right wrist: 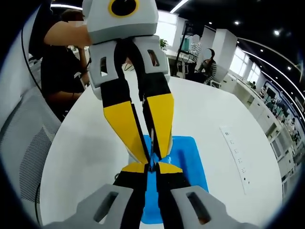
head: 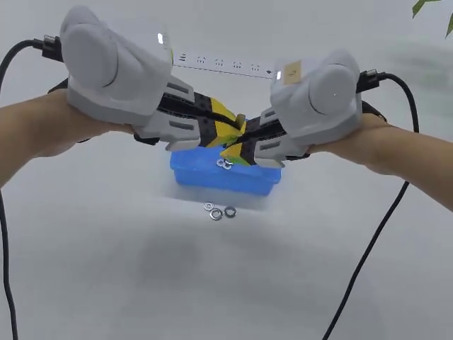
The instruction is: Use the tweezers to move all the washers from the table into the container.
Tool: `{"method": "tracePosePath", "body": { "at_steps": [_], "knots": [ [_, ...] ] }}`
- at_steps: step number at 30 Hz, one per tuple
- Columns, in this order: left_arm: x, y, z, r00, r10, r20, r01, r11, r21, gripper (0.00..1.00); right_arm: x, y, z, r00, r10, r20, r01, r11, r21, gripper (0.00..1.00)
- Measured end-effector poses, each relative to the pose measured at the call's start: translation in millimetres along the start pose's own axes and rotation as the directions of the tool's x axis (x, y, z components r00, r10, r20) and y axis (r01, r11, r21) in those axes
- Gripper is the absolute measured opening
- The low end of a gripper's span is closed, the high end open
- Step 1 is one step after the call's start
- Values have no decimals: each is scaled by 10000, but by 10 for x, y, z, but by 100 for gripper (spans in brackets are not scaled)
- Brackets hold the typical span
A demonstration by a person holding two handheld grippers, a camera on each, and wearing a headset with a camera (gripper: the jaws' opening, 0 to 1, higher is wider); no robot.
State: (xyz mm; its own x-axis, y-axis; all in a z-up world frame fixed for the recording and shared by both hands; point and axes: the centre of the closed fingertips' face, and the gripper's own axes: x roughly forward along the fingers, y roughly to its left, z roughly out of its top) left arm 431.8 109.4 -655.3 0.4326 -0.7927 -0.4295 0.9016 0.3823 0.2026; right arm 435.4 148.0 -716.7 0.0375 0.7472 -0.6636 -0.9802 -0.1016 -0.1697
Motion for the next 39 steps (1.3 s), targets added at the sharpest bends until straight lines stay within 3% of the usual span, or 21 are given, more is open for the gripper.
{"method": "tracePosePath", "body": {
  "at_steps": [7, 14, 18, 26, 31, 39],
  "knots": [
    [8, 28, 43, 9999, -82, 146, 81, 10000, 24, 10, 8, 11, 49, 10000, 69, 45, -68, 9999, -119, 8],
    [-5, -4, 55, 9999, -100, 94, 97, 9994, 337, 7, -5, -1, 47, 10000, 31, 40, -30, 9998, -204, 8],
    [-12, 0, 71, 10000, -12, 85, 5, 9968, 796, 6, -25, -19, 54, 9999, -95, 118, 98, 9996, -248, 8],
    [-17, -4, 80, 10000, 27, 66, -32, 9972, 745, 6, -54, -6, 45, 9999, -94, 55, 95, 9998, -171, 12],
    [-57, -6, 89, 9998, 196, 0, -196, 9971, 740, 6, -86, 67, 82, 9994, 89, 340, -92, 9999, 84, 20],
    [-146, -37, 136, 9989, 437, 152, -446, 9968, 666, 6, -159, 115, 23, 9994, -202, 290, 202, 9998, -2, 27]
  ]
}}
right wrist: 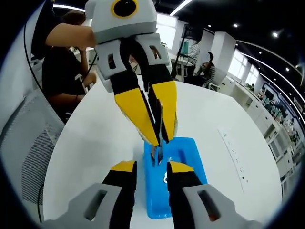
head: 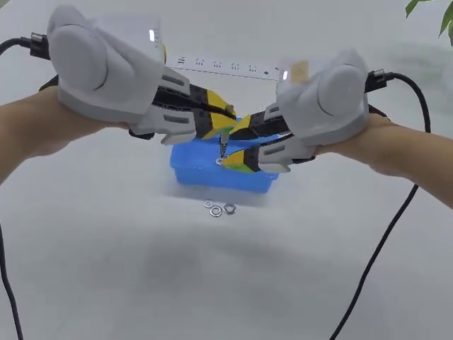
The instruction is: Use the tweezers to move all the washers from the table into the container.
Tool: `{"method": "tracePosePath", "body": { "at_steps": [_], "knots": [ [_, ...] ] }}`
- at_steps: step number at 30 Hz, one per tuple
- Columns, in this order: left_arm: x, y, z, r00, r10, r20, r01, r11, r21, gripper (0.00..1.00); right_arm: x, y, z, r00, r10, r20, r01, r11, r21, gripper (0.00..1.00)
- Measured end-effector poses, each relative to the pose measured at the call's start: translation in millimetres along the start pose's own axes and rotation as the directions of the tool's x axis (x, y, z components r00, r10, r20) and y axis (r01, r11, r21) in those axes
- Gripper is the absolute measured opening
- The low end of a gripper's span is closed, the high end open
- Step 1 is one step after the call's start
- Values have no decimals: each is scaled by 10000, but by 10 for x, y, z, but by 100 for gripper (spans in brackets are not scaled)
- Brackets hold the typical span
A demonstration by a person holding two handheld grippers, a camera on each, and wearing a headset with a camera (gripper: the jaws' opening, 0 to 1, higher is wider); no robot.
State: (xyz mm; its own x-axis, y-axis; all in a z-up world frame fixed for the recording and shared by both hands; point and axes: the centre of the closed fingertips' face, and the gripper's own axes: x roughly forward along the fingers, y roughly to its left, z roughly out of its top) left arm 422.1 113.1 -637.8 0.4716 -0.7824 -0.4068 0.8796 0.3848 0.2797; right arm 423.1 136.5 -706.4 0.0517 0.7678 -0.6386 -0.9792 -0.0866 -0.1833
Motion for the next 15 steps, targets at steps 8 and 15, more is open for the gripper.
{"method": "tracePosePath", "body": {
  "at_steps": [8, 15],
  "knots": [
    [-106, -85, 28, 9993, 285, 253, -277, 9992, -291, 6, -190, -2, -16, 9968, -685, 410, 661, 9962, 562, 32],
    [-200, -168, 69, 9972, 545, 511, -516, 9971, -555, 6, -341, 95, -101, 9925, -1114, 502, 1066, 9902, 897, 39]
  ]
}}
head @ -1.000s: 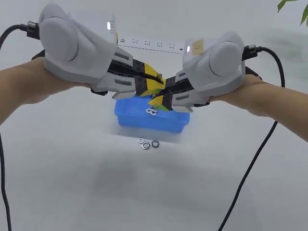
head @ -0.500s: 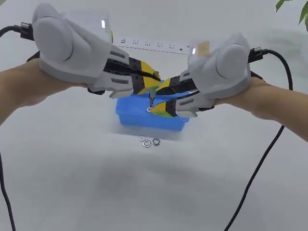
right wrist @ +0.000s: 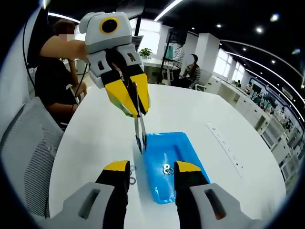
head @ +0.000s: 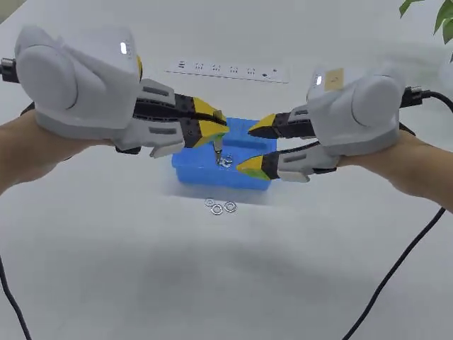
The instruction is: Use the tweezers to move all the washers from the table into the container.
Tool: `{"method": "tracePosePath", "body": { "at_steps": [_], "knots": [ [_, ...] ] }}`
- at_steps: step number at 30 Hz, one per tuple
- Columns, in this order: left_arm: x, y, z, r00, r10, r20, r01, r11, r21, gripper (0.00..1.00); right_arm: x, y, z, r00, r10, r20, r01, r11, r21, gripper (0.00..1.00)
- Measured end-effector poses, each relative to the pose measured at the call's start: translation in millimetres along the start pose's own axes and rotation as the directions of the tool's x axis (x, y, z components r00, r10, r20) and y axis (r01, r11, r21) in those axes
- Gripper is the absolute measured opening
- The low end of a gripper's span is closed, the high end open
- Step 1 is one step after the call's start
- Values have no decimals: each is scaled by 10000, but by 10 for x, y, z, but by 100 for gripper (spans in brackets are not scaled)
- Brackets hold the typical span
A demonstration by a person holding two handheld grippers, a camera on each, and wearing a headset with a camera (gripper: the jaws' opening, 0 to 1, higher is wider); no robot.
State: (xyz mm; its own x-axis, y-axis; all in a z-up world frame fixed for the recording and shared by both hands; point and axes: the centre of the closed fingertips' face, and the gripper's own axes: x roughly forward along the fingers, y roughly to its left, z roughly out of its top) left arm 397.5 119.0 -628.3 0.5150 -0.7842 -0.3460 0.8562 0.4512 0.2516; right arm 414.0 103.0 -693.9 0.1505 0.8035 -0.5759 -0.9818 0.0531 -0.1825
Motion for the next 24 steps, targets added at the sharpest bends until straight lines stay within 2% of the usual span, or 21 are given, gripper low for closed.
{"method": "tracePosePath", "body": {
  "at_steps": [3, 5, 9, 10, 13, 15, 19, 22, 24],
  "knots": [
    [-31, -40, 42, 9991, 202, 370, -195, 9997, -173, 6, -58, 63, -29, 9999, -98, 135, 99, 9999, -87, 42],
    [-40, -60, 38, 9987, 301, 402, -290, 9993, -255, 6, -86, 95, -45, 9997, -120, 229, 120, 9999, 16, 45],
    [-49, -133, -30, 9987, 394, 319, -385, 9989, -279, 6, -132, 185, -108, 9996, -130, 254, 128, 9999, 93, 50],
    [-51, -165, -51, 9988, 376, 318, -365, 9988, -329, 6, -150, 202, -105, 9992, -206, 353, 210, 9997, -118, 52],
    [-47, -259, -108, 9989, 297, 351, -280, 9984, -491, 6, -176, 258, -117, 9986, -198, 495, 192, 9997, 129, 56],
    [-29, -319, -147, 9990, 291, 334, -273, 9981, -555, 6, -187, 284, -150, 9985, -301, 448, 301, 9995, 16, 59],
    [10, -423, -246, 9994, 221, 259, -203, 9974, -693, 6, -199, 386, -228, 9992, -133, 386, 126, 9997, 190, 63],
    [29, -453, -311, 9997, 192, 170, -179, 9969, -763, 6, -180, 472, -326, 9996, -44, 285, 33, 9993, 386, 68],
    [34, -447, -344, 9992, 262, 292, -235, 9956, -904, 6, -168, 498, -375, 9998, -56, 206, 46, 9988, 479, 71]
  ]
}}
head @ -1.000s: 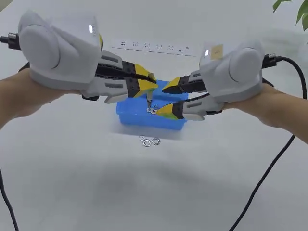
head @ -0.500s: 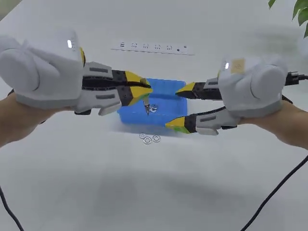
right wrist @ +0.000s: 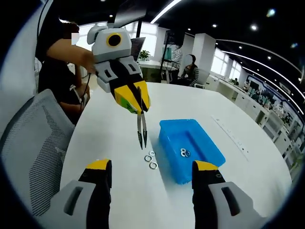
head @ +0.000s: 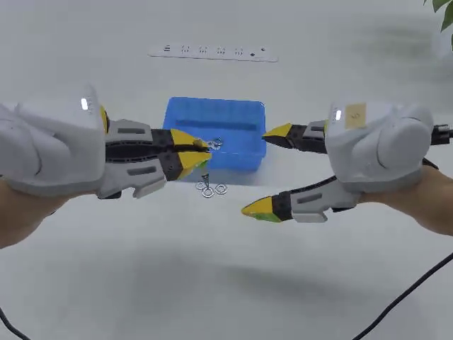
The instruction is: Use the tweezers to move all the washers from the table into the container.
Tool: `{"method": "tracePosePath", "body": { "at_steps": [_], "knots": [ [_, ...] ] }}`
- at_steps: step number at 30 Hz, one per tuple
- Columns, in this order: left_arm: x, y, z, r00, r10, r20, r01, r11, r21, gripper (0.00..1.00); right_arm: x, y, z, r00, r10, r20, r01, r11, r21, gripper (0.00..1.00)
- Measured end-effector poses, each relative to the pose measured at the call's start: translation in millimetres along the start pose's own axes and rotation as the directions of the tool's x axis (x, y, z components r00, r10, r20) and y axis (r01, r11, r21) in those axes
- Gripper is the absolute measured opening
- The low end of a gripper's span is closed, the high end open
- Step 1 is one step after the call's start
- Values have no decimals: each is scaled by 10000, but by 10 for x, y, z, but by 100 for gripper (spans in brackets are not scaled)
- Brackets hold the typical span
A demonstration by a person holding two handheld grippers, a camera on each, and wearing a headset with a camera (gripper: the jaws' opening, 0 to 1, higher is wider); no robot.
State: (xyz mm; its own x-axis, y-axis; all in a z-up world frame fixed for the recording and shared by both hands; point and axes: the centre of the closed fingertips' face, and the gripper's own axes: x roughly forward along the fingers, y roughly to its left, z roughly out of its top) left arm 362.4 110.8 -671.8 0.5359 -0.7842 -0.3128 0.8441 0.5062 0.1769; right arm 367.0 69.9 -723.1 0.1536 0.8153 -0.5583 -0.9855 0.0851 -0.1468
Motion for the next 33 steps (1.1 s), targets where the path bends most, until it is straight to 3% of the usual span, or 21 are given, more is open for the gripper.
{"method": "tracePosePath", "body": {
  "at_steps": [4, 7, 14, 25, 33],
  "knots": [
    [22, 75, -93, 9998, 150, 114, -145, 9988, -465, 6, 9, 58, -54, 10000, 29, 32, -30, 9995, 327, 72],
    [74, 111, -155, 10000, 87, 11, -86, 9988, -479, 6, 20, 117, -74, 9999, 143, 9, -144, 9990, 423, 72],
    [183, 92, -239, 9996, -252, -112, 245, 9980, -582, 6, 34, 124, -154, 9999, 114, 2, -113, 9965, 830, 73],
    [214, 59, -322, 9985, -423, -344, 406, 9980, -490, 6, 25, 132, -207, 9999, 112, 51, -117, 9914, 1304, 72],
    [219, 59, -335, 9984, -385, -418, 374, 9989, -268, 6, 55, 208, -189, 9992, 377, 95, -386, 9901, 1349, 71]
  ]
}}
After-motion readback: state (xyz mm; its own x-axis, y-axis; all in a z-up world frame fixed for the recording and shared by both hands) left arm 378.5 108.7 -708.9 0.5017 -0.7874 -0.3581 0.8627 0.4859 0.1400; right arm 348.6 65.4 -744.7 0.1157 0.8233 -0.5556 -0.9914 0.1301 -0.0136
